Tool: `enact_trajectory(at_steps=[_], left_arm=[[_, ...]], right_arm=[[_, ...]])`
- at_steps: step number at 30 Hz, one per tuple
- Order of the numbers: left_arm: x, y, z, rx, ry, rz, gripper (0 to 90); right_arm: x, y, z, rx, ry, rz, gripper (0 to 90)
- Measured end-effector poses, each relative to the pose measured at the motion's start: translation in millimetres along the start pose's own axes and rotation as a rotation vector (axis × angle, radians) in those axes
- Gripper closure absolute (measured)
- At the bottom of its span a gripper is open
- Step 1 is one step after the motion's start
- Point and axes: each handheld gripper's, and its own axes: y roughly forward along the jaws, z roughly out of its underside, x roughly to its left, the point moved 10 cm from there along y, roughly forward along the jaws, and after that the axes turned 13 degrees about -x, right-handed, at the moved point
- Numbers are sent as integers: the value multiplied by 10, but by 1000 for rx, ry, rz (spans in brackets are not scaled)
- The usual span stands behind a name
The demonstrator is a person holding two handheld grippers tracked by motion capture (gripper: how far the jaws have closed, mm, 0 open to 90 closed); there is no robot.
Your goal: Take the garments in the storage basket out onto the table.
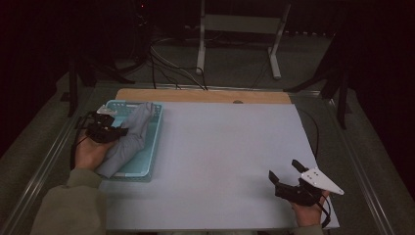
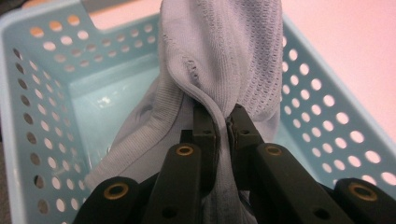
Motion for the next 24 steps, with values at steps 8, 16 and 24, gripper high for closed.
enact_trajectory(at_steps=[8,16,24], left_arm=[[-23,-96,-144,-57,-8,9,854],[-55,-169,-259,-96,-1,15,854],[-90,-219,-364,-122,13,17,854]], right_arm=[[2,-2,-2,-1,1,-1,75],[0,-5,-5,-3,1,1,75],[-3,-5,-7,-4,2,1,75]])
